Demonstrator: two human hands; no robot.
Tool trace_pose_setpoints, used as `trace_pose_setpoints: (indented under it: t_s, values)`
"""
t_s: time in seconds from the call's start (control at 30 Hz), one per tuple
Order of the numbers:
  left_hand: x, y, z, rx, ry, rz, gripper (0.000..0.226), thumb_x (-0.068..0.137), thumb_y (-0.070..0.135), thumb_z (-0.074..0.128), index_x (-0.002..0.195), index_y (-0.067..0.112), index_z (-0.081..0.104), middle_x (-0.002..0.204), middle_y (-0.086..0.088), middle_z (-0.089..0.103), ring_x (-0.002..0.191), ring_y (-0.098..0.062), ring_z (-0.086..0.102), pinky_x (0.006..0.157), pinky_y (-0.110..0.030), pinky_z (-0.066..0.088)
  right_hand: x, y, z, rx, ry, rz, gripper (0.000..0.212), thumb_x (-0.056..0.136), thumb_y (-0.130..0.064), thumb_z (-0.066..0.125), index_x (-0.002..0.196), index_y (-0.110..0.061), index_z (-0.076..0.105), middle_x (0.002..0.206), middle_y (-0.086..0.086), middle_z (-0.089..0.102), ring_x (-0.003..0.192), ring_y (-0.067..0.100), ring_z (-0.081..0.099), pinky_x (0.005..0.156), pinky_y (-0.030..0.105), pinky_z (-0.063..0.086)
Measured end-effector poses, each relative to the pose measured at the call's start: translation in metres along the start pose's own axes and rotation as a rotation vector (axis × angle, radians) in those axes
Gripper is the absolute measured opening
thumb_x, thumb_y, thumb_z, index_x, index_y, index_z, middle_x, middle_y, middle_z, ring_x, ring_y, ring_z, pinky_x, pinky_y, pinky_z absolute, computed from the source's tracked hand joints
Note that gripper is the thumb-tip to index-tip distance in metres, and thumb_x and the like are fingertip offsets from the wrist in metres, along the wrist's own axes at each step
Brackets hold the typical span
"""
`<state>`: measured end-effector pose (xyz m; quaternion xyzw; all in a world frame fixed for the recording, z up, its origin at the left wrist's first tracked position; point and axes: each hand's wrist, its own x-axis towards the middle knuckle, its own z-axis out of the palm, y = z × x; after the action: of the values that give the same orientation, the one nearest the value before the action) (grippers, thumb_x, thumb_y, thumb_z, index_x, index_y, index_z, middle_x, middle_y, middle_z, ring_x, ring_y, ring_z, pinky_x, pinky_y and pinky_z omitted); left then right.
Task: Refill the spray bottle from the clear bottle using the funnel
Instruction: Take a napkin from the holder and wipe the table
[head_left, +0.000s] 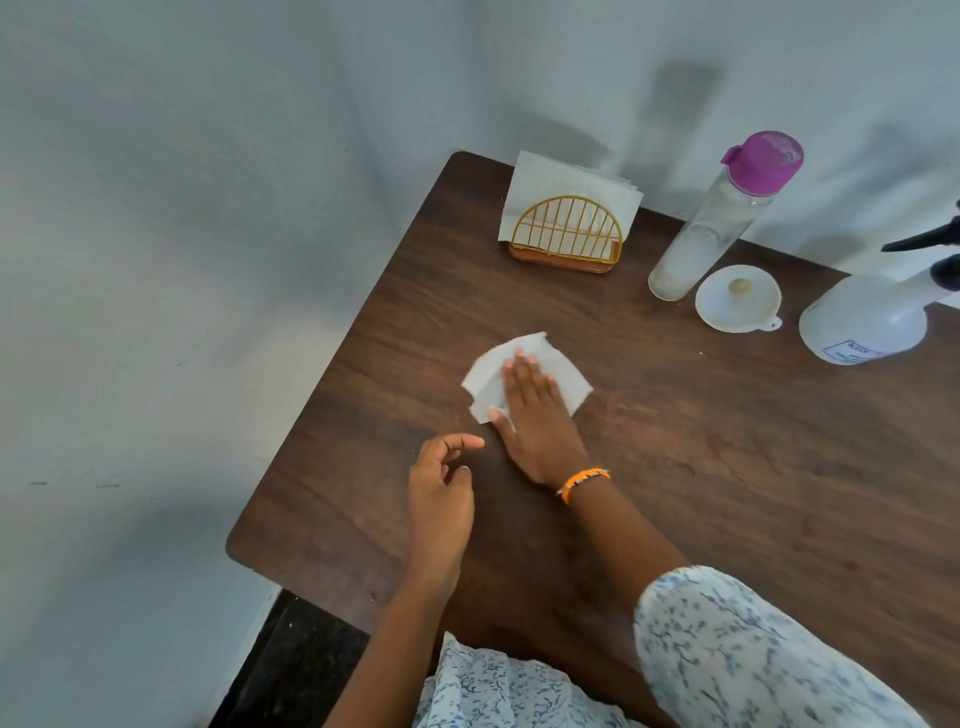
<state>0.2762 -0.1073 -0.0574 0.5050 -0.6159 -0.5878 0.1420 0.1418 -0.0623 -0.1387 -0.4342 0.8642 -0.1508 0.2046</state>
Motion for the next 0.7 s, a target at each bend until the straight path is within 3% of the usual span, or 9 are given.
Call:
trace_pose_setpoints:
  t_s: [0.1,0.2,0.23,0.3,0.37,0.43,0.57,0.67,0.7]
  values:
    - [0.001,0.001,-0.008,-0.027,0.017,0.000,0.041,0.084,-0.012,0.041,0.090,0.023,0.063,0.101,0.006,0.061,0.100,-0.003,0.054,0.090,-0.021,0.043,-0.021,-0.014,0.016,0.002,-0.034,-0.255,0.066,0.089,-0.040,0.011,0.147,-0.011,0.011,0.154,0.003,-0.002,0.141,0.016,-0.010,0.116,0.035,-0.002]
    - [0.003,-0.003,-0.015,-0.065,0.038,-0.017,0.029,0.087,-0.007,0.044,0.097,0.013,0.063,0.100,0.001,0.063,0.091,-0.004,0.057,0.079,-0.012,0.047,-0.052,0.011,0.014,0.171,-0.056,-0.454,0.050,0.086,-0.014,0.030,0.132,-0.015,0.049,0.145,-0.002,0.037,0.138,0.010,0.023,0.114,0.028,0.012]
    - [0.004,-0.004,-0.015,-0.074,0.046,-0.018,0.026,0.088,-0.005,0.046,0.096,0.013,0.064,0.099,0.001,0.063,0.089,-0.003,0.057,0.075,-0.007,0.046,-0.056,0.021,0.006,0.273,-0.024,-0.426,0.042,0.083,-0.005,0.039,0.115,-0.011,0.064,0.131,0.003,0.055,0.127,0.006,0.039,0.110,0.029,0.025]
    - [0.003,-0.004,-0.014,-0.079,0.043,-0.020,0.025,0.090,-0.002,0.047,0.095,0.015,0.064,0.097,0.004,0.062,0.088,-0.001,0.056,0.071,-0.003,0.044,-0.052,0.037,-0.019,0.461,0.112,-0.210,0.025,0.067,0.010,0.055,0.078,-0.006,0.072,0.094,0.011,0.072,0.096,0.001,0.059,0.083,0.029,0.048]
    - [0.002,-0.004,-0.011,-0.084,0.021,-0.024,0.023,0.091,0.000,0.048,0.094,0.015,0.065,0.097,0.005,0.063,0.089,0.000,0.057,0.071,-0.004,0.045,-0.033,0.049,-0.044,0.603,0.181,0.091,0.020,0.057,0.003,0.051,0.060,-0.011,0.064,0.071,0.010,0.068,0.068,-0.005,0.059,0.063,0.021,0.045]
    - [0.000,-0.003,-0.007,-0.090,-0.006,-0.013,0.021,0.091,0.000,0.049,0.094,0.013,0.065,0.096,0.004,0.064,0.088,0.000,0.058,0.070,-0.001,0.043,-0.012,0.056,-0.062,0.724,0.173,0.318,0.019,0.064,0.000,0.046,0.063,-0.016,0.056,0.066,0.006,0.058,0.058,-0.001,0.053,0.061,0.024,0.038]
    - [-0.006,-0.005,0.000,-0.067,-0.052,0.002,0.019,0.090,0.002,0.052,0.090,0.015,0.065,0.094,0.005,0.065,0.086,0.002,0.058,0.070,-0.001,0.043,0.009,0.051,-0.072,0.396,0.282,0.563,0.018,0.078,0.004,0.046,0.090,-0.006,0.055,0.100,0.011,0.050,0.088,0.027,0.048,0.078,0.031,0.036]
    - [-0.008,-0.008,0.002,-0.037,-0.080,0.006,0.021,0.090,0.004,0.053,0.086,0.020,0.065,0.093,0.007,0.065,0.088,0.001,0.059,0.072,-0.005,0.044,0.007,0.032,-0.059,-0.053,0.366,0.420,0.022,0.080,-0.002,0.048,0.091,-0.007,0.066,0.102,0.011,0.058,0.096,0.034,0.047,0.082,0.038,0.034]
    - [-0.008,-0.010,0.003,-0.029,-0.084,0.001,0.021,0.090,0.005,0.053,0.086,0.022,0.065,0.093,0.007,0.065,0.089,0.000,0.059,0.073,-0.008,0.045,0.003,0.027,-0.049,-0.082,0.375,0.358,0.026,0.080,-0.002,0.046,0.094,-0.008,0.067,0.101,0.013,0.059,0.097,0.036,0.049,0.080,0.040,0.035]
